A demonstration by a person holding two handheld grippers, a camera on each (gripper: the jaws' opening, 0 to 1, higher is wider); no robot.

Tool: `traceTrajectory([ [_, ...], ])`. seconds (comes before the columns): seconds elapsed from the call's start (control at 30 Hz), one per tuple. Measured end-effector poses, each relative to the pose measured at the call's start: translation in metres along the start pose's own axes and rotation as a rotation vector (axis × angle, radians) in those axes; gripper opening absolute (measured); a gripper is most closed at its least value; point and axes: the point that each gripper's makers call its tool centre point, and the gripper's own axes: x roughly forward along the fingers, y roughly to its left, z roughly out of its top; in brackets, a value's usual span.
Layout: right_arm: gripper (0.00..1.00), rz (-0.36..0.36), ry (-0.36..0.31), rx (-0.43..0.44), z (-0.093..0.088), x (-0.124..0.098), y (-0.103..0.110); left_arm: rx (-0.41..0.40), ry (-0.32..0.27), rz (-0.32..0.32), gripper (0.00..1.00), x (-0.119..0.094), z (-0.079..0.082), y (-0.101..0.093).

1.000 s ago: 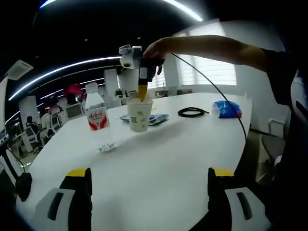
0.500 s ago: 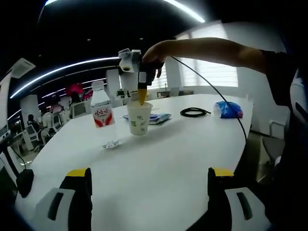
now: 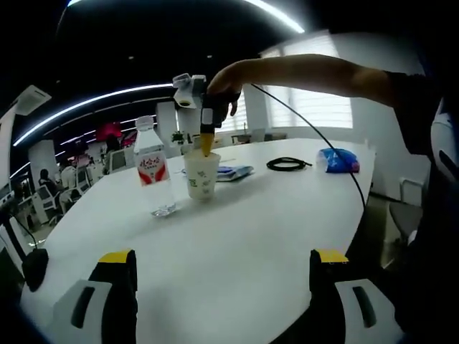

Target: Arrange the tabletop items into an orderly group along one side of the table until the central work area is clear of visible clutter.

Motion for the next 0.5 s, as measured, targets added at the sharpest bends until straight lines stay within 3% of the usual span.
traceTrajectory([
  [0.23,0.01,-0.015,-0.027,-0.057,0.0065,-0.0011,-0.0014,-0.009,0.007,0.004,1.00,0.0009,-0.0045,0.0024],
  [0.33,0.10,-0.015,-0.032,-0.066,0.0075,-0.0006,-0.0006,-0.008,0.005,-0.001,1.00,0.0022,-0.0044,0.0015],
  [0.5,0.12,-0.033,-0.033,-0.080,0.0067,0.0002,-0.0042,-0.008,0.002,-0.008,1.00,0.0027,-0.0048,-0.0013],
])
